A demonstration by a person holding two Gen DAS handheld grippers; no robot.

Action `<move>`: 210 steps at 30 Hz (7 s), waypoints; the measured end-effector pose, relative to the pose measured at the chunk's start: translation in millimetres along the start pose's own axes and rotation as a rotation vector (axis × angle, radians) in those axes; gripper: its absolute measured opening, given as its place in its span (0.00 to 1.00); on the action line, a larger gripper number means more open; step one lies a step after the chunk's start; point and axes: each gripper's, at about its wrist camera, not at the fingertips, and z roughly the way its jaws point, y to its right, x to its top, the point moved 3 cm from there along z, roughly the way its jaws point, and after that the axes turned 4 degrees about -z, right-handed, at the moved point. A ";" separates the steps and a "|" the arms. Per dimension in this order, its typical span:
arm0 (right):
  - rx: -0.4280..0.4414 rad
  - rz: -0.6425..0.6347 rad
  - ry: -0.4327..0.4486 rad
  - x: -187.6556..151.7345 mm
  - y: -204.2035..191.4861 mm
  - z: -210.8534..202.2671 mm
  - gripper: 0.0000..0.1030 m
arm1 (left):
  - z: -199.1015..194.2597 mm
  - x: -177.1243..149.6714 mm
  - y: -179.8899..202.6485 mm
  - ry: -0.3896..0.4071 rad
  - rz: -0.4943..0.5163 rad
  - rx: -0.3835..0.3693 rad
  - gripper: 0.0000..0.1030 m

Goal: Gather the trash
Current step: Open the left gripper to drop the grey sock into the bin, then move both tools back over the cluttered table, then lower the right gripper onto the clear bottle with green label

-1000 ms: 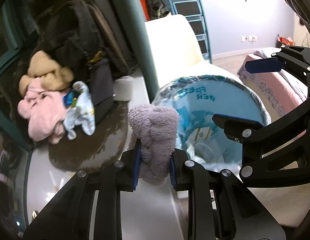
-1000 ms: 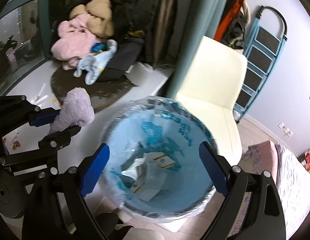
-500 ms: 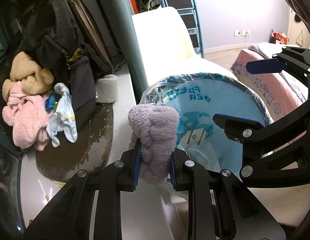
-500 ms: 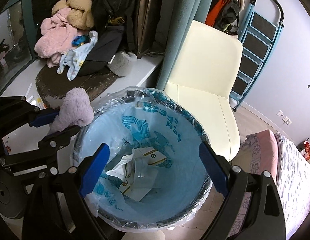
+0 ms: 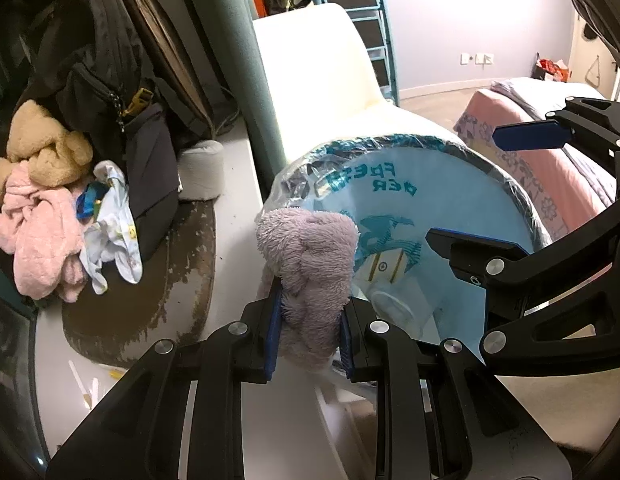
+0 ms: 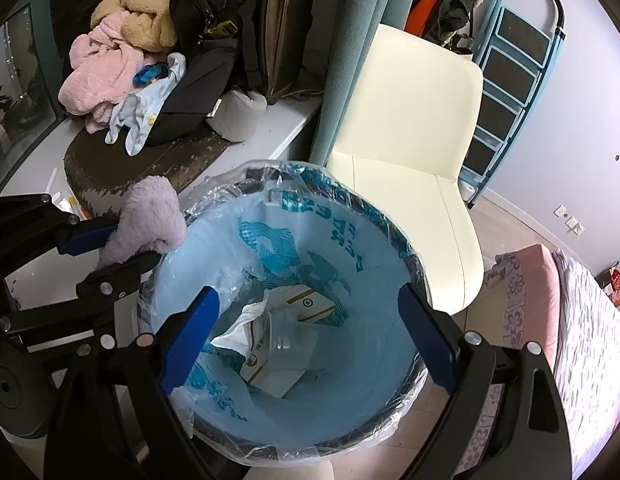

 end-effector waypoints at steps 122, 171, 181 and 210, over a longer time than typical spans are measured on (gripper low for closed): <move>0.305 -0.448 0.146 -77.2 -274.2 -130.5 0.85 | -210.9 -279.7 -111.3 -0.097 -0.631 0.398 0.67; 0.890 -1.165 0.016 -54.3 -496.2 -99.5 0.85 | -262.2 -418.7 -190.9 -0.369 -1.478 0.943 0.67; 0.862 -1.135 0.013 -60.7 -525.6 -105.2 0.85 | -273.7 -447.1 -216.3 -0.362 -1.448 0.913 0.69; 0.741 -1.077 -0.051 -45.0 -691.4 -63.0 0.85 | -263.0 -571.5 -352.7 -0.315 -1.552 0.898 0.83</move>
